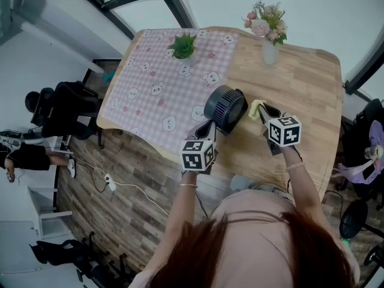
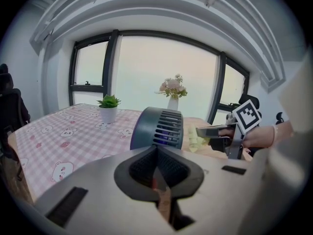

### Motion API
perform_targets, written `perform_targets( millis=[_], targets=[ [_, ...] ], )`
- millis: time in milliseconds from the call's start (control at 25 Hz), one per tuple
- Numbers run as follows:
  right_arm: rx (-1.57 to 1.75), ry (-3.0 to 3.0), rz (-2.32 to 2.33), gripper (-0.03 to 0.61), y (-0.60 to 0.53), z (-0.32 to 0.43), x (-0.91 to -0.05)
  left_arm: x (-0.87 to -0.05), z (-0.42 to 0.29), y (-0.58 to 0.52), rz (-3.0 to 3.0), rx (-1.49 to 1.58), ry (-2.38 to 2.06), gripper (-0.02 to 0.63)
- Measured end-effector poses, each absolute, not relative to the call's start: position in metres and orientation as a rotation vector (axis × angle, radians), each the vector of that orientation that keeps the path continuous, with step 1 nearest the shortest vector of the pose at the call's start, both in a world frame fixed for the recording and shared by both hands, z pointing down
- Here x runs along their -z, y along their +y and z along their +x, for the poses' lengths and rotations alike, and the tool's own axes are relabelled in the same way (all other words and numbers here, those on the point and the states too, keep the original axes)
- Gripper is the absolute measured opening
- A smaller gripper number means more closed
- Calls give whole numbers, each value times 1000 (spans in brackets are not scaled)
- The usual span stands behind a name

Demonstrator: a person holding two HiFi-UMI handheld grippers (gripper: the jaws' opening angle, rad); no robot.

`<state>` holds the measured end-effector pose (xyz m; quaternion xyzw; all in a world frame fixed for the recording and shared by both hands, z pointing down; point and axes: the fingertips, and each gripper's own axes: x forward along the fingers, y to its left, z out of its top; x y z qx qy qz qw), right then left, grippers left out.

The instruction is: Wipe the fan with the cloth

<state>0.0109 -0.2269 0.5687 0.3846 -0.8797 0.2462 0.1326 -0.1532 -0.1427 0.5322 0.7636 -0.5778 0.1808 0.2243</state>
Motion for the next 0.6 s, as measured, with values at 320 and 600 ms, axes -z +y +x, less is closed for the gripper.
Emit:
perform_targets(
  millis=[320, 600],
  targets=[
    [-598, -2598, 1107, 31, -210, 9, -540, -510, -144, -132, 2149, -425, -1645, 12],
    [-585, -2649, 1129, 31, -191, 11, -515, -479, -139, -117, 2180, -338, -1718, 12]
  ],
)
